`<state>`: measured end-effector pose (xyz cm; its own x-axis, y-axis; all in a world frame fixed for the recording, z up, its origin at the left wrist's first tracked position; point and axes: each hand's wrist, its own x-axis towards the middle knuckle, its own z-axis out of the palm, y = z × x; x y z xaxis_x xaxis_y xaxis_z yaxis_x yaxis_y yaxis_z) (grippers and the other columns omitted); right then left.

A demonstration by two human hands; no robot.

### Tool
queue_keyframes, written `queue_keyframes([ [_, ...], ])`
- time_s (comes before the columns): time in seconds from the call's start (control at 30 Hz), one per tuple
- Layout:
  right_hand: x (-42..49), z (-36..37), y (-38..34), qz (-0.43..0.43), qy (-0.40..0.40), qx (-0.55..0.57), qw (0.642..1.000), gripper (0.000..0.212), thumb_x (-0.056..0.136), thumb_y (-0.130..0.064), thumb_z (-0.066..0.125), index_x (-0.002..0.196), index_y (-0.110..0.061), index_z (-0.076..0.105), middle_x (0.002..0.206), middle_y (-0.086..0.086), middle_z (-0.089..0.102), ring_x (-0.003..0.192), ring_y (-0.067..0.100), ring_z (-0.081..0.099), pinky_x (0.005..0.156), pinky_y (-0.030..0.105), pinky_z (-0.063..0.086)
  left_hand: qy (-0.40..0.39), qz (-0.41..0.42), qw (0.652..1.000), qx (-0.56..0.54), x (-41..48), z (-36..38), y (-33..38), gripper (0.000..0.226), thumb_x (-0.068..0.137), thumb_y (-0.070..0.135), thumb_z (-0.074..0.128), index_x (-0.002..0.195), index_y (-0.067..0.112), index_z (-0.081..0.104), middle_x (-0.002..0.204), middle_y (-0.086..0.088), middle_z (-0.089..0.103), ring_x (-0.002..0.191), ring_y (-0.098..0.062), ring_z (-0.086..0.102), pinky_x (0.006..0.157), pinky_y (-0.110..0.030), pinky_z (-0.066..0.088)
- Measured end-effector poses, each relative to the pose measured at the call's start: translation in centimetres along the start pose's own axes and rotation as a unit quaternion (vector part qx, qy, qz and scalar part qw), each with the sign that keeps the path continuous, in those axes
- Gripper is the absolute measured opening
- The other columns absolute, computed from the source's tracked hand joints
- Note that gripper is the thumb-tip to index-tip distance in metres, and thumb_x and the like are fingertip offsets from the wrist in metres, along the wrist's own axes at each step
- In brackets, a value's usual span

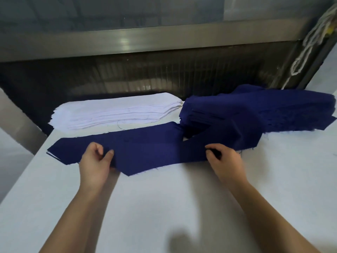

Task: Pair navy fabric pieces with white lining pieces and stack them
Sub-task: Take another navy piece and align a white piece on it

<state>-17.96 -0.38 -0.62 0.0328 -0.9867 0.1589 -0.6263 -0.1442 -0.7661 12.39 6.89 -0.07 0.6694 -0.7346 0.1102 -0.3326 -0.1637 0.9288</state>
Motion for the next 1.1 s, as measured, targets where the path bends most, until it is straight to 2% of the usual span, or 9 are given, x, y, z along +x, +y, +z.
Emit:
queue_keyframes([
  [0.07, -0.5, 0.1, -0.4, -0.002, -0.034, -0.02, 0.999, 0.019, 0.089, -0.027, 0.056, 0.105, -0.029, 0.066, 0.077, -0.016, 0.062, 0.07, 0.004, 0.057, 0.062, 0.02, 0.042, 0.036, 0.039, 0.991, 0.122, -0.4, -0.6, -0.5, 0.031, 0.088, 0.009, 0.064, 0.077, 0.021, 0.038, 0.067, 0.001, 0.044, 0.061, -0.018, 0.043, 0.059, -0.032, 0.033],
  [0.13, -0.7, 0.1, -0.9, 0.005, -0.066, -0.008, 0.998, 0.02, 0.089, -0.029, 0.056, 0.106, -0.029, 0.065, 0.071, -0.016, 0.061, 0.069, 0.01, 0.059, 0.066, 0.025, 0.045, 0.05, 0.052, 0.984, 0.165, -0.8, -1.3, -0.5, 0.023, 0.088, 0.008, 0.064, 0.088, 0.013, 0.041, 0.07, 0.004, 0.048, 0.065, -0.019, 0.046, 0.062, -0.034, 0.031],
  [0.23, -0.8, 0.0, -1.1, 0.026, -0.113, -0.001, 0.993, 0.019, 0.089, -0.031, 0.054, 0.106, -0.032, 0.062, 0.051, -0.011, 0.06, 0.055, 0.003, 0.058, 0.057, 0.019, 0.042, 0.044, 0.047, 0.978, 0.198, -1.0, -2.4, -0.7, 0.014, 0.09, 0.003, 0.059, 0.09, 0.009, 0.047, 0.078, 0.0, 0.056, 0.074, -0.027, 0.051, 0.069, -0.034, 0.034],
  [0.33, -0.8, 0.1, -1.1, 0.047, -0.143, -0.005, 0.989, 0.023, 0.09, -0.029, 0.054, 0.111, -0.031, 0.06, 0.05, -0.01, 0.06, 0.054, 0.001, 0.058, 0.055, 0.016, 0.039, 0.037, 0.045, 0.968, 0.243, -1.2, -3.6, -1.3, 0.018, 0.089, -0.005, 0.051, 0.082, 0.011, 0.056, 0.083, -0.007, 0.063, 0.075, -0.028, 0.053, 0.067, -0.033, 0.035],
  [0.43, -0.8, 0.3, -1.2, 0.028, -0.14, -0.076, 0.987, 0.027, 0.091, -0.029, 0.053, 0.116, -0.028, 0.061, 0.074, -0.015, 0.057, 0.074, 0.008, 0.056, 0.068, 0.024, 0.043, 0.032, 0.045, 0.957, 0.284, -1.2, -4.7, -1.9, 0.027, 0.088, -0.007, 0.048, 0.08, 0.013, 0.064, 0.095, -0.01, 0.066, 0.083, -0.03, 0.053, 0.071, -0.034, 0.035],
  [0.57, -0.7, 0.2, -1.2, -0.044, -0.087, -0.201, 0.975, 0.03, 0.093, -0.028, 0.047, 0.121, -0.027, 0.059, 0.102, -0.009, 0.058, 0.095, 0.013, 0.049, 0.075, 0.026, 0.037, 0.057, 0.089, 0.933, 0.344, -1.7, -4.9, -2.1, 0.02, 0.085, -0.002, 0.06, 0.093, 0.012, 0.072, 0.118, -0.012, 0.057, 0.113, -0.041, 0.038, 0.098, -0.038, 0.029],
  [0.7, -0.5, 0.4, -0.8, -0.101, -0.095, -0.284, 0.949, 0.034, 0.095, -0.033, 0.043, 0.127, -0.029, 0.054, 0.128, -0.007, 0.048, 0.114, 0.017, 0.039, 0.095, 0.029, 0.03, -0.081, 0.151, 0.922, 0.349, -2.4, -4.7, -2.6, 0.023, 0.087, 0.012, 0.067, 0.11, 0.011, 0.069, 0.123, -0.011, 0.055, 0.118, -0.036, 0.039, 0.104, -0.035, 0.026],
  [0.8, -0.6, 0.2, -0.7, -0.11, -0.094, -0.284, 0.948, 0.031, 0.095, -0.033, 0.043, 0.122, -0.028, 0.058, 0.124, -0.008, 0.051, 0.109, 0.017, 0.043, 0.092, 0.029, 0.033, -0.127, 0.139, 0.916, 0.353, -2.8, -5.4, -3.0, 0.03, 0.091, 0.019, 0.062, 0.12, 0.012, 0.063, 0.126, -0.004, 0.055, 0.119, -0.032, 0.043, 0.102, -0.034, 0.03],
  [1.1, -0.4, 0.7, -1.7, -0.094, -0.123, -0.248, 0.956, 0.033, 0.095, -0.033, 0.045, 0.125, -0.023, 0.054, 0.113, -0.001, 0.055, 0.1, 0.017, 0.053, 0.077, 0.029, 0.043, -0.064, 0.08, 0.924, 0.369, -3.5, -6.2, -2.3, 0.029, 0.094, 0.026, 0.057, 0.118, 0.01, 0.062, 0.124, -0.007, 0.055, 0.115, -0.034, 0.04, 0.096, -0.039, 0.035],
])
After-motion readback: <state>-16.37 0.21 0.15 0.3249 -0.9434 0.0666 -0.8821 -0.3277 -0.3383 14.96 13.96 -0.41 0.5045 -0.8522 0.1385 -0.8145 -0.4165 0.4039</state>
